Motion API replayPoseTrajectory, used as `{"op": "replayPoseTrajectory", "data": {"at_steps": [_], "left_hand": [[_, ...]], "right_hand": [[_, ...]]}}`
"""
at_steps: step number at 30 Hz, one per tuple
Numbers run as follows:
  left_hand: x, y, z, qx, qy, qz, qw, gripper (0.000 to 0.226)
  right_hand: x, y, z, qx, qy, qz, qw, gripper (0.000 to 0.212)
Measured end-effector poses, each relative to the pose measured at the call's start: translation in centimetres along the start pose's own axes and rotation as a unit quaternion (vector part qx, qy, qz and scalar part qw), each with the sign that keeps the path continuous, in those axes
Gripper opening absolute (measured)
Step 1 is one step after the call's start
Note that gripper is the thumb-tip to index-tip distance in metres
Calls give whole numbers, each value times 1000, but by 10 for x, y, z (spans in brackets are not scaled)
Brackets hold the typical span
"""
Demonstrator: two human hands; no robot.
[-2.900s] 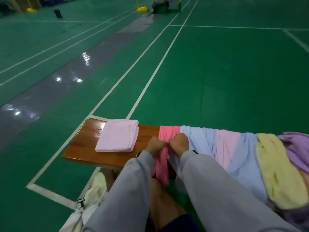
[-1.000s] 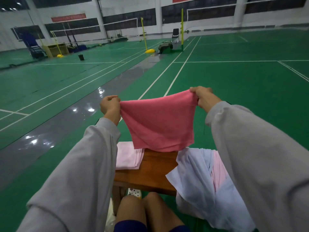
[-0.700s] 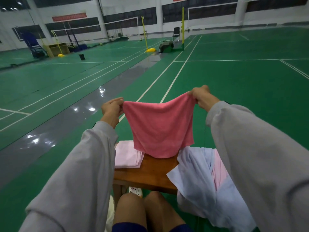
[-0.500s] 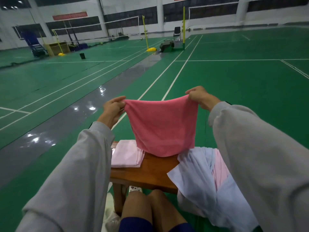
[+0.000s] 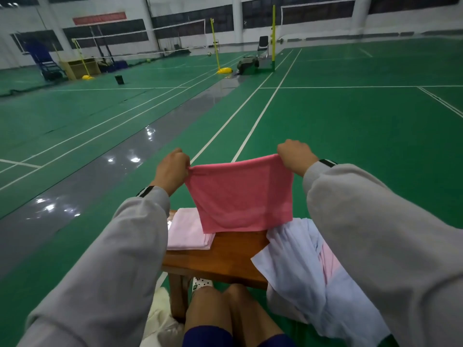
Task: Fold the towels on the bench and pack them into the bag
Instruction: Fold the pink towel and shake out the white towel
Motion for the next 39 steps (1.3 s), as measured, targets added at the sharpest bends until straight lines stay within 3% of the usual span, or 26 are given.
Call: {"op": "replayPoseTrajectory", "data": {"at_steps": [14,16,20,36,39], "left_hand": [[-25,-26,-3,-3,2,-85,996,19],[-25,-31,-3,0,-11,-80,997,26],[-27,-39,-6,-7,-30,-66,997,16],[-28,-41,-20,-70,28,-84,994,18],[-22,-45,-16,-77,64,-71,992,26]], "right_hand": [[-32,-24,-8,31,57,-76,995,28],[-37,-25,-9,45,45,-88,994,28],[-42,-28,-16,61,19,-110,992,28],[-37,-27,-34,99,12,-99,990,28],[-33,-28,-39,118,-41,-87,988,22]]}}
Point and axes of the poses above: each hand's wrist, its own y-axis away from the middle knuckle, its own x-axis out of the palm, z = x × y, the point moved 2 cm from there along -y, towards the middle knuckle, and after that the axes turned 6 degrees about -y, right-handed, at the moved point
